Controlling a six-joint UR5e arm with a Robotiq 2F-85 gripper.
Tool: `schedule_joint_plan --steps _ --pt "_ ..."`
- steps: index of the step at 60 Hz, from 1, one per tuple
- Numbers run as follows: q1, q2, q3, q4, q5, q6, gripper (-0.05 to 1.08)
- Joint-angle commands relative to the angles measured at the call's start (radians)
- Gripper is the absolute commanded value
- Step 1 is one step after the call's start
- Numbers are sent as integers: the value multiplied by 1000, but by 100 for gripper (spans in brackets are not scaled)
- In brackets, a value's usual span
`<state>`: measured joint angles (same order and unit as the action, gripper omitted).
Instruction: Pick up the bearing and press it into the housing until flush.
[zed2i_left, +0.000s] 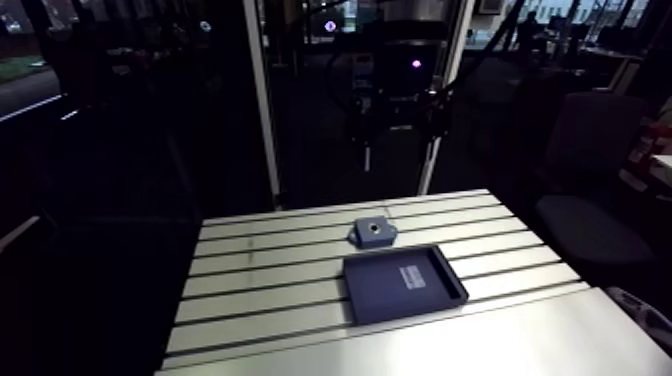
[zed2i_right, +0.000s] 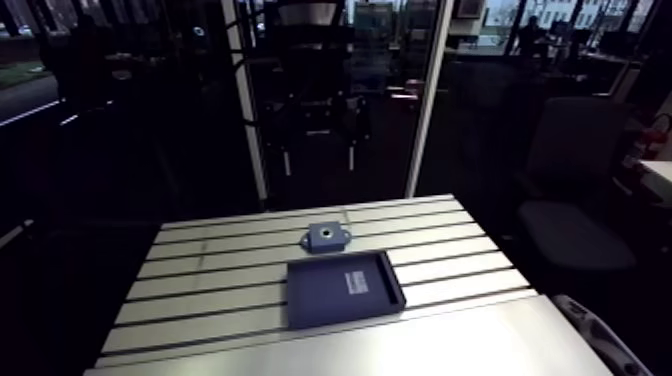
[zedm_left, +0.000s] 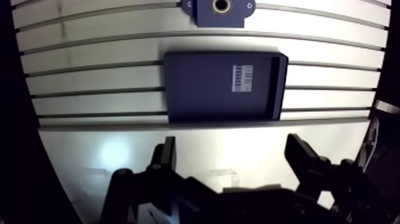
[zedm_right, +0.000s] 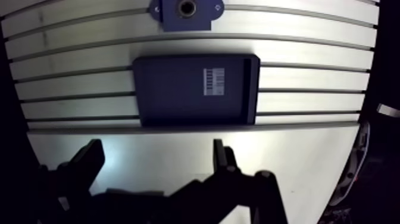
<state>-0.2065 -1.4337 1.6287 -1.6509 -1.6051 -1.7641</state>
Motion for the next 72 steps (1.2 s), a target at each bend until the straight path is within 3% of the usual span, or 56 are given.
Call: schedule_joint_plan --steps 1,10,32,72 --pt "10 -140 0 64 36 1 1" --pt "9 -132 -33 62 44 1 1" --pt "10 -102 -98 70 43 1 1" --pt "43 -93 -87 66 44 16 1"
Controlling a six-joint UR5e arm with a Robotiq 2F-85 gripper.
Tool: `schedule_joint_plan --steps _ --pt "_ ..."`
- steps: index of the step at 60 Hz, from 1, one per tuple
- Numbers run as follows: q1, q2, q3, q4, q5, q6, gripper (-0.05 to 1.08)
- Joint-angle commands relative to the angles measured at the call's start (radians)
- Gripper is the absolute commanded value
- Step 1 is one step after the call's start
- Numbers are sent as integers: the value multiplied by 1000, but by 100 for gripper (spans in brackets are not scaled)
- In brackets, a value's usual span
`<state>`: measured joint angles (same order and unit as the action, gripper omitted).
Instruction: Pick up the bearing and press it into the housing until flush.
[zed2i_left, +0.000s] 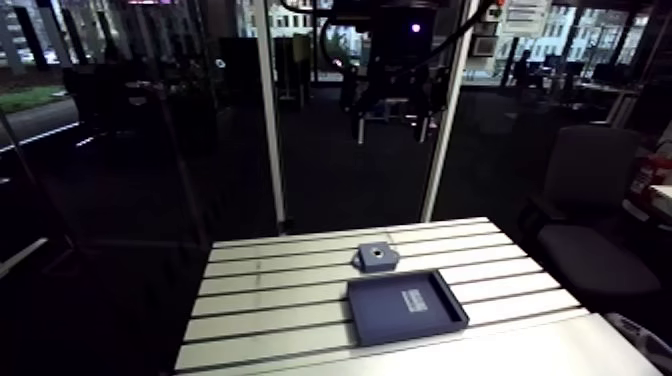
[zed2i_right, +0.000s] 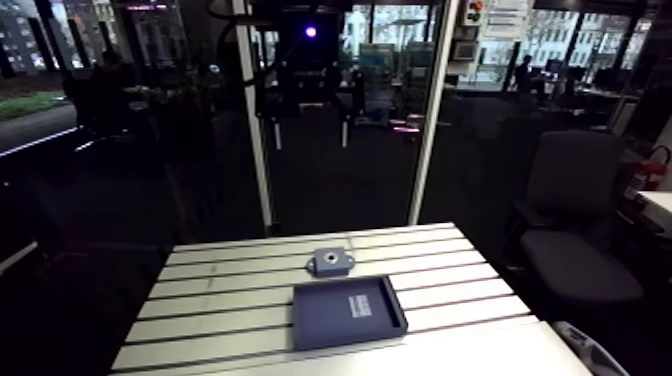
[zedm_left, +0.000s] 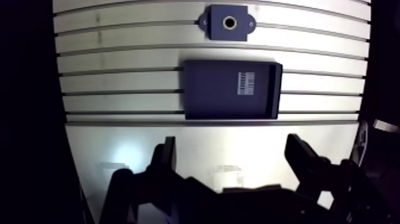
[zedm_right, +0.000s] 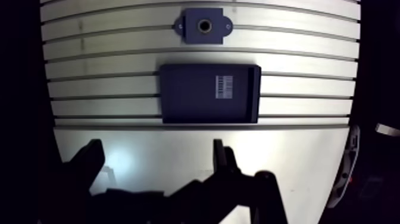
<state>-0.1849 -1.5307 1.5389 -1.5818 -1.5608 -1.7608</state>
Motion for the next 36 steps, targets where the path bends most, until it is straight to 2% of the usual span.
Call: schedule_joint_plan --steps 1,22,23,29,36 --pt "22 4 3 -4 0 12 1" --pt "42 8 -1 -4 0 16 1" --pt "46 12 0 -4 -8 18 1" --pt "65 17 1 -5 -15 26 1" --pt "76 25 0 -5 -15 37 1"
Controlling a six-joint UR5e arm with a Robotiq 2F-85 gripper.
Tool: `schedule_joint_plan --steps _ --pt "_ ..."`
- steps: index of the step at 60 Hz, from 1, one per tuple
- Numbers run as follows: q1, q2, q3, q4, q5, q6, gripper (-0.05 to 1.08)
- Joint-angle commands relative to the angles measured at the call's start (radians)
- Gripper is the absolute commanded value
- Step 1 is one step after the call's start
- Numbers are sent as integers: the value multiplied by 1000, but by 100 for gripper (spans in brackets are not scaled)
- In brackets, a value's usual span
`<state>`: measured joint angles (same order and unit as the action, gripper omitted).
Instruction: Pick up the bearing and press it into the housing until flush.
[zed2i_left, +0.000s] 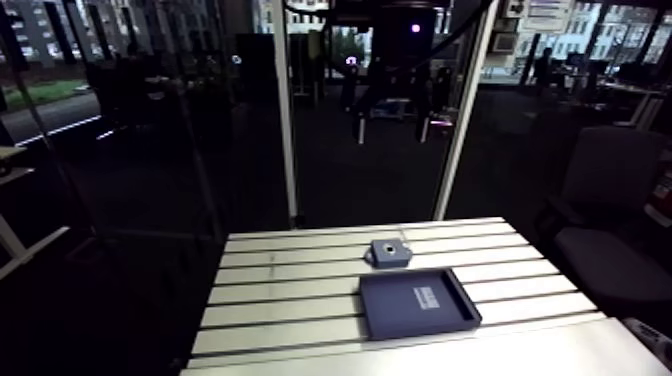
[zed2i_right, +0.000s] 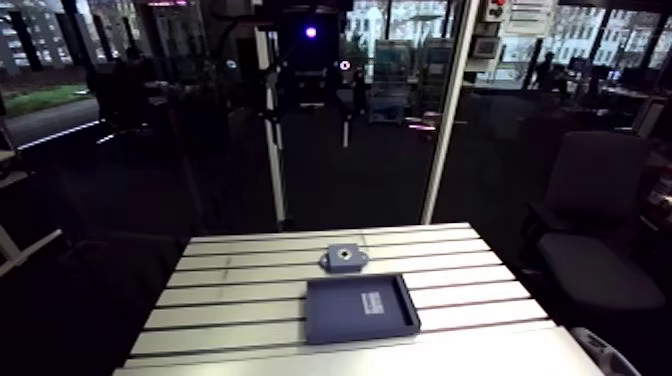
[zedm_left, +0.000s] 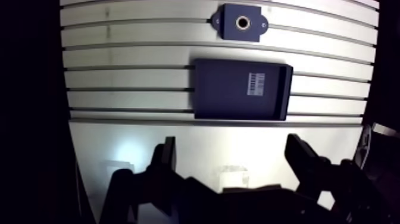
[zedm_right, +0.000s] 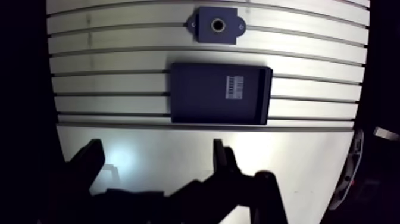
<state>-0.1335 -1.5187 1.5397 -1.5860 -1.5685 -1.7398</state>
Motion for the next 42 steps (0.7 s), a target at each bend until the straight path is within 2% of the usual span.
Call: schedule_joint_plan --steps 1,42 --pt "24 13 0 -1 -7 16 1" --pt "37 25 -11 1 -8 18 1"
